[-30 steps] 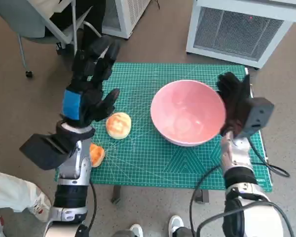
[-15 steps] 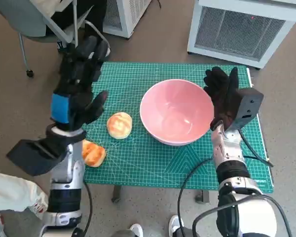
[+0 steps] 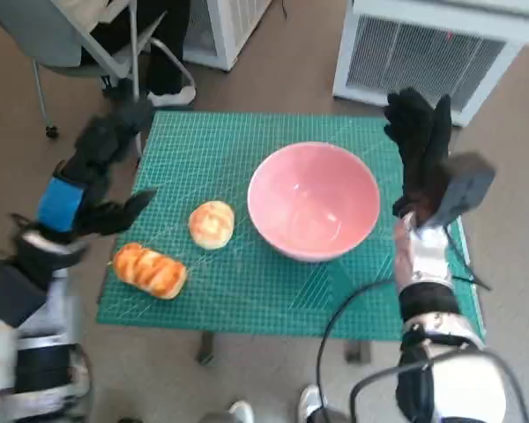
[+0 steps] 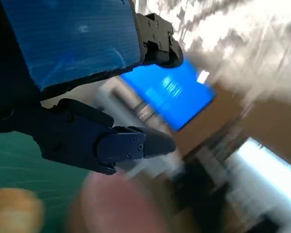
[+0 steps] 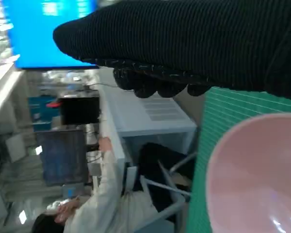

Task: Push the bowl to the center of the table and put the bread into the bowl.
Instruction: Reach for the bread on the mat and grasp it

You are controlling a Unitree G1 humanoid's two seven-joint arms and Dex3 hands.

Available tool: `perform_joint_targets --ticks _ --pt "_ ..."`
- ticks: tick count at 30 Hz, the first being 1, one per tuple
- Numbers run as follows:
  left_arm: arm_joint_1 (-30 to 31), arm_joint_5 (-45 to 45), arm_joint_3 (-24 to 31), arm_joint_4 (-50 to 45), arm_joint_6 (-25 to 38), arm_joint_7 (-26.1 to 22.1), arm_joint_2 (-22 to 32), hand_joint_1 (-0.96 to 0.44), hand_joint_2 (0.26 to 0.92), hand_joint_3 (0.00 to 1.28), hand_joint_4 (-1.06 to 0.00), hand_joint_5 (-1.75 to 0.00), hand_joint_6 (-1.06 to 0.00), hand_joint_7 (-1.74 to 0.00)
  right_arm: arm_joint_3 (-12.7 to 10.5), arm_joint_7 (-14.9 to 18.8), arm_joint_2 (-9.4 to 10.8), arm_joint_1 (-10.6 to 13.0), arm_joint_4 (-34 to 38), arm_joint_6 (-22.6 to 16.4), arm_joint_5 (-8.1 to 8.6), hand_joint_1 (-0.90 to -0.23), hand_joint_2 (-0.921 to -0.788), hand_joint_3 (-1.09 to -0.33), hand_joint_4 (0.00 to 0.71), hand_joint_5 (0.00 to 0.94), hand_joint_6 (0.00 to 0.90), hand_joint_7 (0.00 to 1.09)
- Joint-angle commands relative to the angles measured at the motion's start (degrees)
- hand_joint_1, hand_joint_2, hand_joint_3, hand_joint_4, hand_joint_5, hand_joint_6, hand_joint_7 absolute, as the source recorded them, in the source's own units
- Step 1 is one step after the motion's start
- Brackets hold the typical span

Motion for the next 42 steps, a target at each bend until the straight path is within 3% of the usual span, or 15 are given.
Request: perform_joint_targets --ticks 1,5,10,16,20,31,36,42 --pt "-1.2 3.25 -1.58 2.63 -0.83 -4.93 7.41 -0.57 0.921 0.25 -0.29 -0.01 -0.21 -0.33 1.39 6.06 -1.37 2.24 -6.34 -7.08 1.14 -0.561 -0.921 -0.798 0.252 0.018 0.133 0.38" --pt "-1.74 4.6 -3.62 3.71 0.69 -8.85 11.36 -0.55 0.921 0.17 -0.29 0.0 -0.24 -0.3 2.96 9.23 -1.02 4.2 -12.89 -11.01 2.18 -0.571 -0.921 -0.782 0.272 0.014 0.114 0.43" --pt "-1.99 5.31 -6.21 4.05 2.84 -13.05 14.19 -0.48 0.917 0.07 -0.29 0.0 -0.27 -0.25 4.39 12.8 -1.09 5.92 -18.37 -12.46 4.56 -0.56 -0.921 -0.765 0.28 0.013 0.108 0.45" --pt "-3.06 7.34 -9.99 5.55 4.92 -17.72 15.94 -0.39 0.896 0.01 -0.28 0.0 -0.33 -0.14 5.64 13.36 -1.61 8.16 -23.69 -13.25 3.96 -0.559 -0.921 -0.756 0.279 0.01 0.104 0.47" --pt "-3.88 9.38 -12.2 7.09 5.49 -19.31 16.31 -0.37 0.873 0.0 -0.28 0.0 -0.34 -0.11 6.26 13.67 -1.44 9.67 -27.02 -12.18 4.54 -0.56 -0.921 -0.755 0.279 0.009 0.102 0.48" --pt "-6.93 16.58 -17.86 14.81 2.42 -17.85 14.71 -0.31 0.82 0.0 -0.28 0.0 -0.36 -0.08 7.8 14.11 -1.9 12.14 -33.07 -10.8 5.11 -0.568 -0.921 -0.756 0.272 0.003 0.091 0.49" --pt "-8.16 20.16 -20.69 18.31 1.33 -15.99 13.21 -0.3 0.806 0.0 -0.28 0.0 -0.37 -0.07 7.75 13.66 -2.22 12.64 -34.38 -10.8 4.55 -0.563 -0.921 -0.754 0.271 0.002 0.077 0.5" --pt "-9.98 23.52 -23.95 23.22 0.68 -15.0 11.19 -0.29 0.797 0.0 -0.28 0.0 -0.37 -0.06 7.74 14.08 -2.24 12.66 -34.63 -10.53 5.28 -0.564 -0.921 -0.752 0.265 0.0 0.067 0.5"
